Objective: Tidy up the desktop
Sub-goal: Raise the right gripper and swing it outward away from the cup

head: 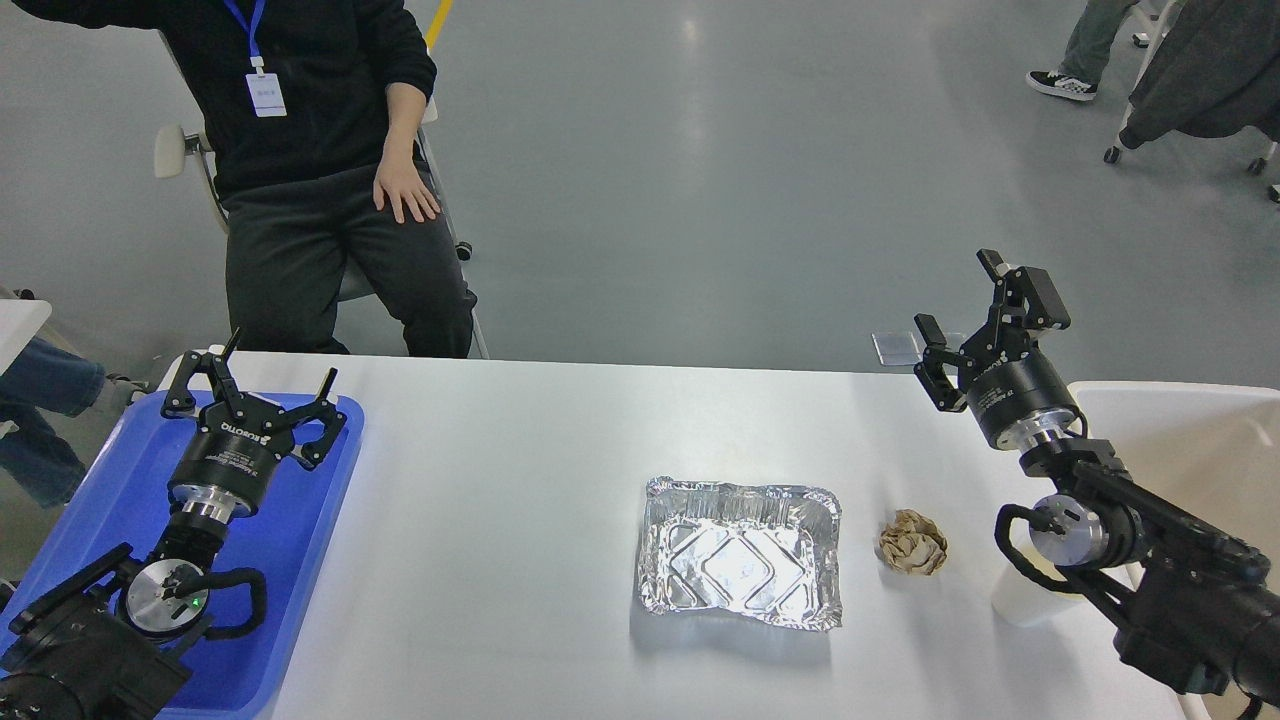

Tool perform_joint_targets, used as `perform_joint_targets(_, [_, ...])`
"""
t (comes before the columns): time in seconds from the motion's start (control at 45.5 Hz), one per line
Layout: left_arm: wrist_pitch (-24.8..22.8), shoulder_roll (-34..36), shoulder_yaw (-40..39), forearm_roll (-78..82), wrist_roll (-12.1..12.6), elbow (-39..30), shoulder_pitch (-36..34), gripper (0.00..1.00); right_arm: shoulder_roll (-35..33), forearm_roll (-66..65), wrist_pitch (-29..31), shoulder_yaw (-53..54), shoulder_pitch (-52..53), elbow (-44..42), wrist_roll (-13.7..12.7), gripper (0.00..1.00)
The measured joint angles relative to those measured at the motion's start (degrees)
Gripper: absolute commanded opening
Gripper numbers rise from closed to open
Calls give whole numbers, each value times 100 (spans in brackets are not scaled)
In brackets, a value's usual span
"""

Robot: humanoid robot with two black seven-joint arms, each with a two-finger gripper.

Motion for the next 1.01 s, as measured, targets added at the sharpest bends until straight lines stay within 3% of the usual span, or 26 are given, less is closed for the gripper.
perform_joint_targets(0.461, [-3,-3,0,2,0,-1,0,99,-446,-17,23,-404,110,430,-75,100])
perform_joint_targets(0.527, [-3,-2,0,1,0,0,0,99,-485,-25,-68,-477,178,462,-311,100])
perform_joint_targets(0.615, [-3,0,1,0,0,2,0,99,-546,-128,-200,-599,260,513,-874,100])
perform_joint_targets(0.769, [-3,0,1,0,0,2,0,99,-787,-338,-304,-748,393,662,-1628,100])
perform_joint_targets(1.01, [-2,0,1,0,0,2,5,99,-1302,-799,-322,-1292,863,909,-2363,100])
